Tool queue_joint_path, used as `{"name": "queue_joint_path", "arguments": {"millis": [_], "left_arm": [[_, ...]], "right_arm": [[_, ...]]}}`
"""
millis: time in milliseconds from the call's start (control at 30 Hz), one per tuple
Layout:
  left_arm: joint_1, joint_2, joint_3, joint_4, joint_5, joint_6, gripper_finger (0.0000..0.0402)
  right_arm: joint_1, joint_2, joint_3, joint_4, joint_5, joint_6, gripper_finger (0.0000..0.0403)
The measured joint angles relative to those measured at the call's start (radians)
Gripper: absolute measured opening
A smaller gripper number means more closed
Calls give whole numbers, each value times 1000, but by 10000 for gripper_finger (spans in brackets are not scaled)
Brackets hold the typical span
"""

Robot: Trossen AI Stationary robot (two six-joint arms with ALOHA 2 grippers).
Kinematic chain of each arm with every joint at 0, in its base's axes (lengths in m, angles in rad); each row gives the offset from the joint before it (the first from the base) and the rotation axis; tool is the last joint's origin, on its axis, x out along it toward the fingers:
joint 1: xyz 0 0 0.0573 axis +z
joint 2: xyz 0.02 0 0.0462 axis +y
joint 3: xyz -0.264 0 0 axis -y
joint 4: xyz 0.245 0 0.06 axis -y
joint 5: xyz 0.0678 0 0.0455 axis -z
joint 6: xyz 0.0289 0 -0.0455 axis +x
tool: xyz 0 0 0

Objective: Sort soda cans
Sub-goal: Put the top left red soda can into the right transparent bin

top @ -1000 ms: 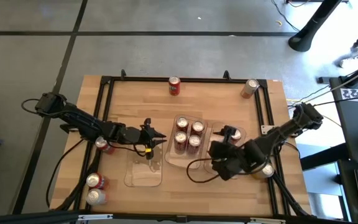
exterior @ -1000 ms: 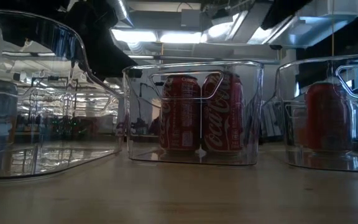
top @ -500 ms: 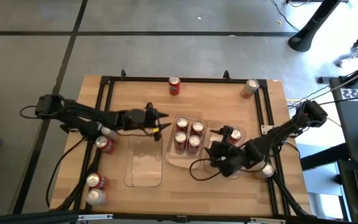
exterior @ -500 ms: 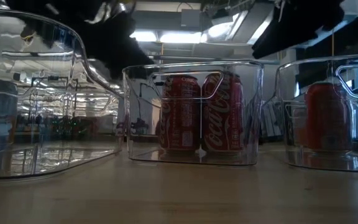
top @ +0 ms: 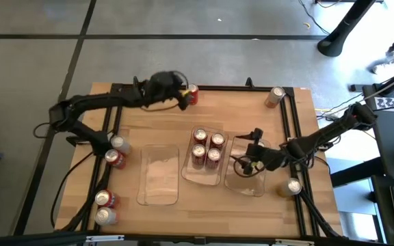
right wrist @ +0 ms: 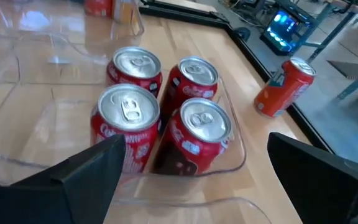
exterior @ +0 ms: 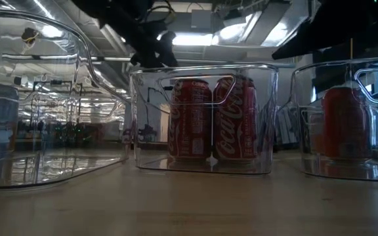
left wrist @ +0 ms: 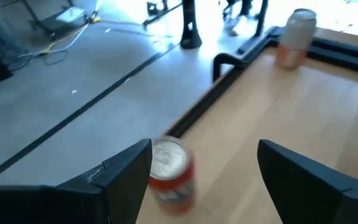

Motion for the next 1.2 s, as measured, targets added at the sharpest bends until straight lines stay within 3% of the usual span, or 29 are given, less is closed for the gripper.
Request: {"name": "queue_joint_path", "arguments": {"millis": [333,533,700,933,1200], "left_arm": [[124,249,314,-247,97,46,283],[174,381,416,-337,157,16,283],[200,419,427,-348,181,-6,282],[203,432,427,-373,220,-13,283],[196,432,427,-372,257,12,282]], "right_arm": [[2,-15,-13,26,-44,0,390],[40,-26,-26,33,-68,4,390],[119,-89,-112,44,6,85,390],[240,-200,-290,236,46,132,390],[278,-215,-373,362,71,134,390]]}}
